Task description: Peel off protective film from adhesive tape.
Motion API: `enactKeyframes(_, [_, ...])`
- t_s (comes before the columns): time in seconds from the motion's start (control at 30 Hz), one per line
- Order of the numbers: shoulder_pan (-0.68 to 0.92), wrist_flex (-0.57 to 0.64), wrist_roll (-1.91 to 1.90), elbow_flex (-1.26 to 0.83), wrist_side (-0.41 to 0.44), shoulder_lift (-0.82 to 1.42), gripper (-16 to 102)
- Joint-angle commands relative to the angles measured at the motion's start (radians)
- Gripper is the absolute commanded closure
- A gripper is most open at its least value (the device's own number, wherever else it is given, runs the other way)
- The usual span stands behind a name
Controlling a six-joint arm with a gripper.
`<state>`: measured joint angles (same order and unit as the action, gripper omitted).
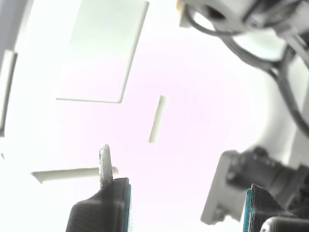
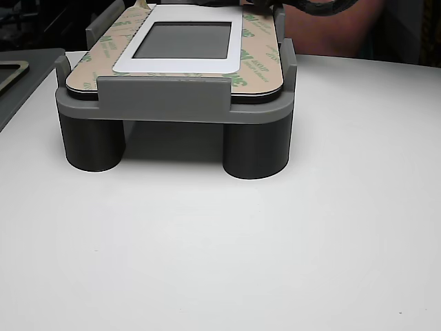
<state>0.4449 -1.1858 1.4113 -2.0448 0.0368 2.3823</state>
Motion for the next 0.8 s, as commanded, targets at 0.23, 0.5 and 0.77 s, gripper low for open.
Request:
enactKeyframes(0.23, [-0.339,-0.006,-0.609,0.080,-0.213,0.064,-6])
enactKeyframes(0.5, [-0.532,0.227,-1.419,-0.282,-0.179,0.341,-14])
enactKeyframes(0.77, [-0.698,0.230,-1.433,-0.512,-0.282,0.572,-14])
